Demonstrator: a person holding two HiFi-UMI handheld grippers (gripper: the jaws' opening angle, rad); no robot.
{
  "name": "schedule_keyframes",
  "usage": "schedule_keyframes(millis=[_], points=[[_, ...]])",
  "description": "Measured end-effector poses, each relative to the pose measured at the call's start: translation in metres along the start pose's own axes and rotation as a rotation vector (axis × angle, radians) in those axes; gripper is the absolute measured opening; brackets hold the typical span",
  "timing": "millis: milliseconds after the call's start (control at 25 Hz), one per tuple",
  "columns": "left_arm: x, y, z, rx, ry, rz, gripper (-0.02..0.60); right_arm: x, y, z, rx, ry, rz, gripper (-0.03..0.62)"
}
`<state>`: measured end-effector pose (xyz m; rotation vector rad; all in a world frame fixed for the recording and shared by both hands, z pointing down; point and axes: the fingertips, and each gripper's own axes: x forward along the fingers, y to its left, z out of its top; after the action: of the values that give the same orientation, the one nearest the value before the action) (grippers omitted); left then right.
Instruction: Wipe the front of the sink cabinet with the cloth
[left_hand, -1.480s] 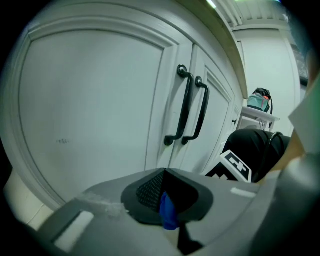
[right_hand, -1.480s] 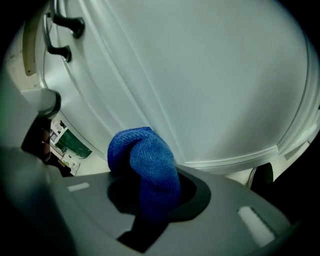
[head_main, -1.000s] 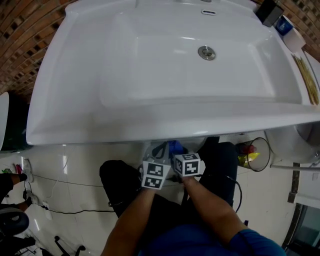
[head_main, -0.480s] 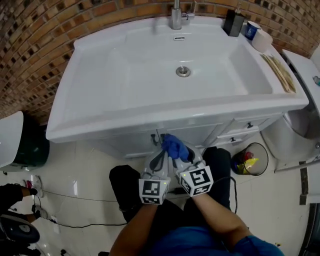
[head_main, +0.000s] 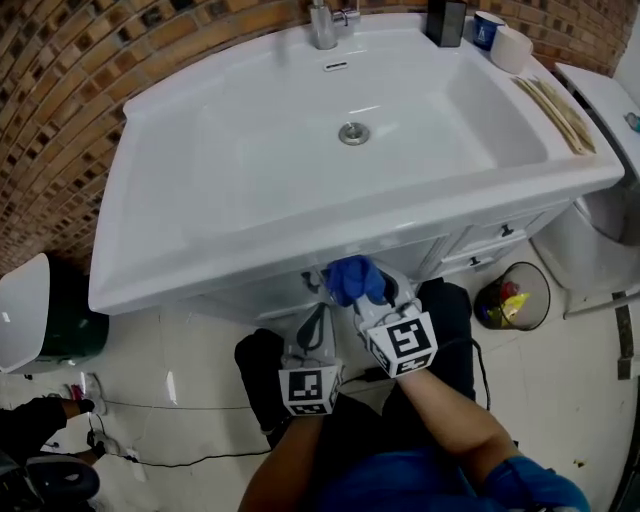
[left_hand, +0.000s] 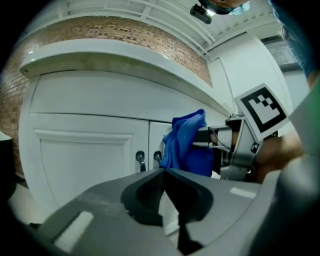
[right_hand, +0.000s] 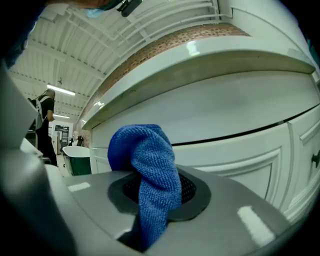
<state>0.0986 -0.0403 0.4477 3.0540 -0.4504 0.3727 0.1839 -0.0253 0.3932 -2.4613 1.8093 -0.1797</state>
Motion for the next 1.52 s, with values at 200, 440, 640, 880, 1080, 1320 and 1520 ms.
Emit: schedule_keyframes(millis=[200,440,640,880,1080,1320,1520], points=[[0.011,-0.017,-0.025,-0.024,0.023,-0.055,0.001,0.004,-0.001,-0.039,-0.001,0.113,0.008,0.08],[0.021,-0.035,-0.073,-0.061,0.128,-0.144,0.002,0.013,-0.008,-0.094,0.022,0.234,-0.005,0.08],[0.026,-0.033,-0.092,-0.086,0.185,-0.137,0.002,0.015,-0.014,-0.148,0.045,0.369,0.0,0.08],[0.033,-0.024,-0.108,-0.151,0.241,-0.103,0.002,0.017,-0.024,-0.205,0.09,0.525,-0.019,0.08],[0.037,-0.015,-0.118,-0.187,0.276,-0.075,0.002,0.02,-0.028,-0.247,0.149,0.641,-0.037,0.08],[0.038,-0.02,-0.119,-0.188,0.285,-0.086,0.002,0.02,-0.038,-0.298,0.204,0.784,-0.071,0.08],[0.039,-0.023,-0.119,-0.176,0.295,-0.107,0.002,0.02,-0.038,-0.32,0.212,0.851,-0.057,0.08]])
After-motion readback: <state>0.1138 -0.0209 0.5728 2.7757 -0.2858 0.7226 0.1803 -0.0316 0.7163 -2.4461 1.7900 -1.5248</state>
